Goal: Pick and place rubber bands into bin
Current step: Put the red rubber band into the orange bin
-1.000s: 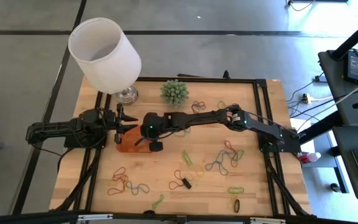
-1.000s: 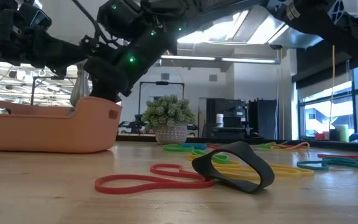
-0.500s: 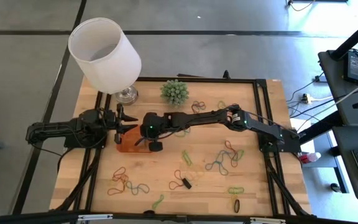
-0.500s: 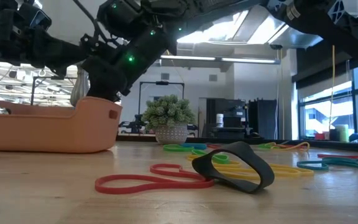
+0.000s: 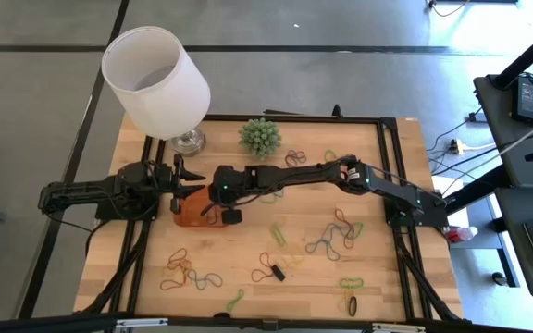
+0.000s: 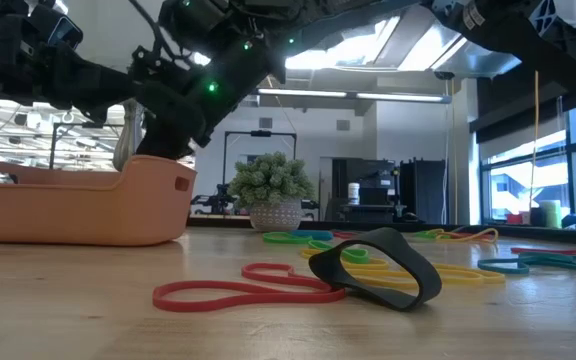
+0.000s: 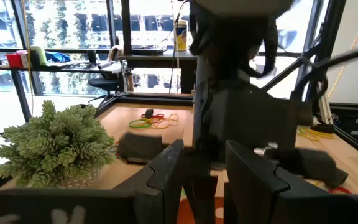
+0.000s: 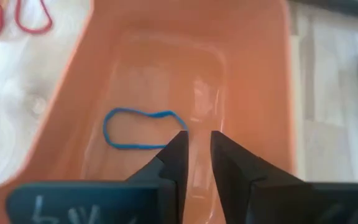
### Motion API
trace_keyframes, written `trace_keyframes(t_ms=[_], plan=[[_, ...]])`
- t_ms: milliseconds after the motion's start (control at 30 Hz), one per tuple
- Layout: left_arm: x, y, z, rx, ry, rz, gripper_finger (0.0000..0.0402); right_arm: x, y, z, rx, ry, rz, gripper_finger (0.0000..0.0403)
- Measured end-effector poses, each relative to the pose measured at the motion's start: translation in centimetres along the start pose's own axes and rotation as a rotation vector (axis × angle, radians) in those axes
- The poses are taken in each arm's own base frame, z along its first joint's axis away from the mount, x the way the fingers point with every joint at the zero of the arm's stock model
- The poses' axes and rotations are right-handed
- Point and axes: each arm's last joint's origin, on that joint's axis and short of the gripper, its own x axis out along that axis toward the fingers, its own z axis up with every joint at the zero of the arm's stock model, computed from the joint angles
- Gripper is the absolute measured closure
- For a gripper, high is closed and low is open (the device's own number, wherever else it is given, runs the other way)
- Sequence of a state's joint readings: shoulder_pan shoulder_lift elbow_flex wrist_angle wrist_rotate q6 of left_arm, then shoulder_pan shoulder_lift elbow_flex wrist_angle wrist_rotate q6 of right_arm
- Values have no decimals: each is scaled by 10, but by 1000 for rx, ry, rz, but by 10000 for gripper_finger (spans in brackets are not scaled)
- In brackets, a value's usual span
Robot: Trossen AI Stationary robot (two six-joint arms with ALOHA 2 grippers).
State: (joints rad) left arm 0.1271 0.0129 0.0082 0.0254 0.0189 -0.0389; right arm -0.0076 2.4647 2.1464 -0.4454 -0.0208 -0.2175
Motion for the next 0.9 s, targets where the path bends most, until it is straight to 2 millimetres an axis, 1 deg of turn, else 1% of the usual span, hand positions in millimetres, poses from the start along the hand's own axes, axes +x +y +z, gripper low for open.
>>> trace_keyframes(t_ms=[100, 167, 400, 533, 633, 700, 800, 900], plan=[[0, 0, 0, 0, 0, 0, 288, -5, -5, 2, 9, 3, -6, 378], [0, 0, 0, 0, 0, 0, 288, -12, -9, 0, 11, 50, -1, 395], [0, 0, -1, 0, 7, 0, 288, -32, -26, -4, 47, 138, 6, 399], [0, 0, -1, 0, 11, 0, 288, -53, -37, -2, 89, 175, 2, 399], [0, 0, -1, 0, 14, 1, 288, -67, -42, -5, 102, 192, -2, 400], [0, 0, -1, 0, 15, 1, 288, -77, -43, -10, 111, 189, -7, 400], [1, 0, -1, 0, 15, 1, 288, -98, -43, -22, 156, 173, -20, 401], [1, 0, -1, 0, 16, 1, 288, -121, -38, -43, 216, 125, -42, 401]])
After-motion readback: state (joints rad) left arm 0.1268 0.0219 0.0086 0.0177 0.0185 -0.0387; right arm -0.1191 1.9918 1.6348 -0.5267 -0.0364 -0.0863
